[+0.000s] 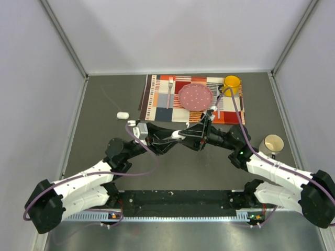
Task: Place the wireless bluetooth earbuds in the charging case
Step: Pass from the left arm to the right, then pass from the right arm to the left, then open the charging case.
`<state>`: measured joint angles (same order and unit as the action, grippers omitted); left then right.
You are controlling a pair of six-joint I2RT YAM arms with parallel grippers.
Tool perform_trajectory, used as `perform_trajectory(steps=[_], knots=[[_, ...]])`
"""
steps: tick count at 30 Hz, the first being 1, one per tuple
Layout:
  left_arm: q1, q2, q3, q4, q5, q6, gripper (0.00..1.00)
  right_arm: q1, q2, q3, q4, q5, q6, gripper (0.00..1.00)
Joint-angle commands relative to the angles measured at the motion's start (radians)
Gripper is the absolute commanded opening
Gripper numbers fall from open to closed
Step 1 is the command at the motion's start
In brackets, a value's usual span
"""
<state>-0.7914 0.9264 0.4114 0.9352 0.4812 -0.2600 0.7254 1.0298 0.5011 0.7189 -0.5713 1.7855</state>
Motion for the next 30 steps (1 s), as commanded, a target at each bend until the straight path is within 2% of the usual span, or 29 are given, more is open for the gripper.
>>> perform_trajectory(steps=[1, 9, 12, 13, 14, 17, 18, 21, 23, 24, 25, 28, 30], knots=[[-0.017, 0.018, 0.020, 0.079, -0.010, -0.008, 0.44, 0.025, -0.002, -0.001, 0.080, 0.002, 0.009, 0.08], [-0.034, 0.034, 0.029, 0.062, -0.018, 0.004, 0.36, 0.034, 0.001, 0.002, 0.082, 0.008, 0.006, 0.08], [-0.035, 0.028, 0.024, 0.059, -0.026, 0.011, 0.20, 0.034, 0.001, 0.001, 0.082, 0.007, 0.005, 0.08], [-0.037, 0.029, 0.026, 0.056, -0.029, 0.015, 0.09, 0.034, 0.001, -0.001, 0.085, 0.007, 0.005, 0.09], [-0.037, 0.028, 0.024, 0.054, -0.030, 0.021, 0.01, 0.034, 0.001, -0.004, 0.094, 0.007, 0.006, 0.10], [-0.037, 0.022, 0.015, 0.063, -0.046, 0.022, 0.00, 0.032, -0.005, -0.003, 0.082, 0.007, -0.014, 0.35], [-0.037, 0.020, 0.012, 0.065, -0.047, 0.022, 0.00, 0.034, -0.010, 0.002, 0.048, 0.007, -0.037, 0.50], [-0.037, 0.011, -0.006, 0.080, -0.059, 0.011, 0.00, 0.034, -0.040, 0.017, -0.040, 0.025, -0.122, 0.73], [-0.037, 0.000, -0.022, 0.080, -0.064, -0.004, 0.00, 0.032, -0.083, 0.069, -0.157, 0.037, -0.216, 0.77], [-0.037, -0.011, -0.026, 0.079, -0.066, -0.004, 0.00, 0.034, -0.097, 0.095, -0.223, 0.057, -0.342, 0.80], [-0.035, -0.018, -0.032, 0.079, -0.075, -0.008, 0.00, 0.031, -0.111, 0.128, -0.404, 0.068, -0.407, 0.82], [-0.035, -0.060, -0.080, 0.138, -0.118, -0.018, 0.00, 0.034, -0.158, 0.244, -0.640, 0.116, -0.621, 0.84], [-0.034, -0.075, -0.137, 0.207, -0.133, 0.002, 0.00, 0.034, -0.189, 0.287, -0.694, 0.154, -0.710, 0.84]])
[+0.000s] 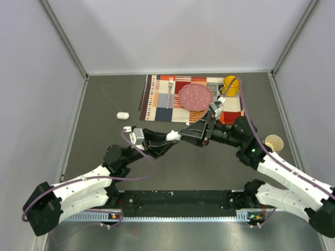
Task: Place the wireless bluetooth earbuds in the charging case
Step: Open the charging case.
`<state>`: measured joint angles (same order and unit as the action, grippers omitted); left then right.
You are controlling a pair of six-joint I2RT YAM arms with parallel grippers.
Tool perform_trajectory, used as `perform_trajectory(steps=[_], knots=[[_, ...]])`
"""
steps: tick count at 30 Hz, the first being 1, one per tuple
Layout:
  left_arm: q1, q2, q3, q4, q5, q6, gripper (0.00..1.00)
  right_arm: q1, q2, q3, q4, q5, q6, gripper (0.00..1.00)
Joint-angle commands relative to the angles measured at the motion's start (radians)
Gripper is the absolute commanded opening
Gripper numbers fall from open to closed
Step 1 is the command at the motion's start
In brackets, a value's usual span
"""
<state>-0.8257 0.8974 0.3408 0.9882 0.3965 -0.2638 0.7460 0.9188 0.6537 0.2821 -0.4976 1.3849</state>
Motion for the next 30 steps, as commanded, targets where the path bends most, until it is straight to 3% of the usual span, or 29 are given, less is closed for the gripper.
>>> perform_trajectory(steps=[1, 12, 20, 30], knots=[[-0.001, -0.052, -0.089, 0.190, -0.056, 0.015, 0.00, 0.013, -0.087, 0.138, -0.267, 0.088, -0.325, 0.84], [0.000, -0.032, -0.143, 0.328, -0.036, 0.031, 0.00, 0.030, -0.066, 0.233, -0.544, 0.163, -0.575, 0.87], [0.000, 0.001, -0.121, 0.323, 0.002, 0.006, 0.00, 0.039, -0.018, 0.271, -0.549, 0.148, -0.601, 0.88], [0.000, 0.034, -0.091, 0.311, 0.038, -0.020, 0.00, 0.055, 0.045, 0.225, -0.405, 0.060, -0.512, 0.88]])
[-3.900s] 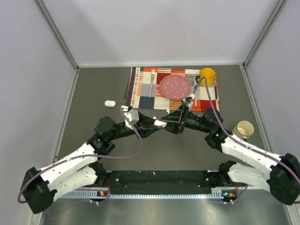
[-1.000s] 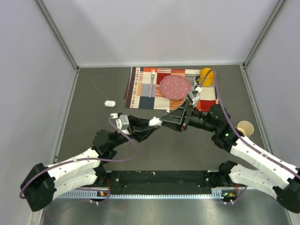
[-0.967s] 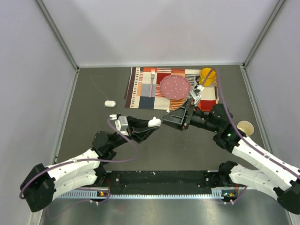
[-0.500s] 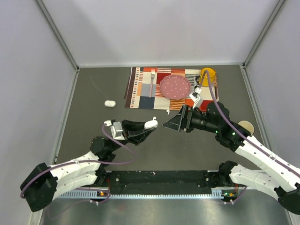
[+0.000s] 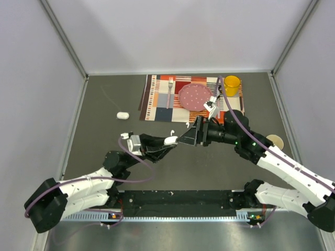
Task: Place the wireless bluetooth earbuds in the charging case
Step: Open the charging case.
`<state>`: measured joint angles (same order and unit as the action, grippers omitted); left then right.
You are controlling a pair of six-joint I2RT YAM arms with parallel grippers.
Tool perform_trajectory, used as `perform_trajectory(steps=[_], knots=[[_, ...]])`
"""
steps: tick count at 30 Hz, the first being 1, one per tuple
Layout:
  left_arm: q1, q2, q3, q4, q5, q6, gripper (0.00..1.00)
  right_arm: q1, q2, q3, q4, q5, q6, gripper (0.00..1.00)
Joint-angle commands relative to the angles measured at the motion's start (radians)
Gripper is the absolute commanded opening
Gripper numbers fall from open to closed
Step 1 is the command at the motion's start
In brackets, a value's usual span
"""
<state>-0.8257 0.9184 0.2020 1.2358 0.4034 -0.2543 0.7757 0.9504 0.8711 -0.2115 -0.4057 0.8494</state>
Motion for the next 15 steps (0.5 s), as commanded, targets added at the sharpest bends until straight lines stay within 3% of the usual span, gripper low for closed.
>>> perform_trajectory(steps=[1, 15], knots=[[-0.001, 0.020, 0.048, 0.068, 0.032, -0.037, 0.00, 0.027, 0.016, 0.006, 0.104, -0.031, 0.025, 0.88], [0.000, 0.023, 0.045, 0.097, -0.002, -0.056, 0.00, 0.039, 0.002, 0.003, 0.067, -0.058, -0.032, 0.87]])
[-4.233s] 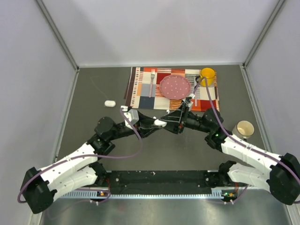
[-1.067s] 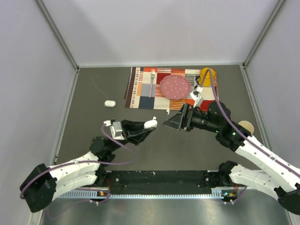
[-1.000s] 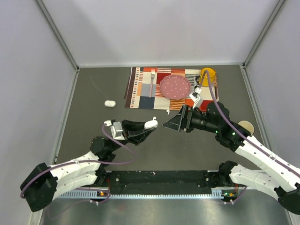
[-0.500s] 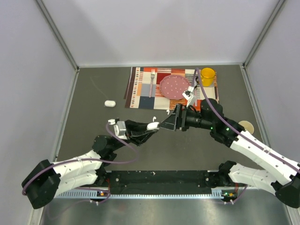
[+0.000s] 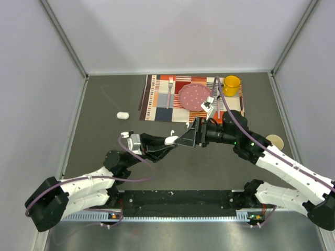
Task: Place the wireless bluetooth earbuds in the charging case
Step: Open the charging case.
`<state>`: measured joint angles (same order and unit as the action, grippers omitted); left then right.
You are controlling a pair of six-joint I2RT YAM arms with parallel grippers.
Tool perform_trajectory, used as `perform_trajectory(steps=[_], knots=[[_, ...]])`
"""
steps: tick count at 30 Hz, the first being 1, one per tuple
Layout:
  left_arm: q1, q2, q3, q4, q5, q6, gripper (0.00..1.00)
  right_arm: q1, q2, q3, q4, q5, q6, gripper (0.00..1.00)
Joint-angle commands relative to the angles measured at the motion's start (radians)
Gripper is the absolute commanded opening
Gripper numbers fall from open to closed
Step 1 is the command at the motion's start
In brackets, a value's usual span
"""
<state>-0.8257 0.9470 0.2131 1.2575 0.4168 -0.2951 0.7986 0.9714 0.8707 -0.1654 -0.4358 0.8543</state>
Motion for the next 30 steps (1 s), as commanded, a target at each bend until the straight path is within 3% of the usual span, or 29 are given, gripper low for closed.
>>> perform_trajectory(steps=[1, 13, 23, 30], knots=[[-0.001, -0.004, 0.035, 0.075, -0.010, -0.015, 0.00, 0.016, -0.022, 0.002, 0.021, -0.026, -0.037, 0.87], [-0.001, -0.001, 0.074, 0.042, 0.065, -0.023, 0.00, 0.017, -0.020, -0.006, -0.019, 0.074, -0.052, 0.87], [-0.001, 0.004, 0.088, 0.019, 0.172, -0.027, 0.00, 0.017, -0.034, -0.036, 0.072, 0.118, 0.002, 0.87], [-0.001, 0.001, 0.088, -0.013, 0.227, -0.030, 0.00, 0.019, -0.023, -0.062, 0.227, 0.057, 0.049, 0.88]])
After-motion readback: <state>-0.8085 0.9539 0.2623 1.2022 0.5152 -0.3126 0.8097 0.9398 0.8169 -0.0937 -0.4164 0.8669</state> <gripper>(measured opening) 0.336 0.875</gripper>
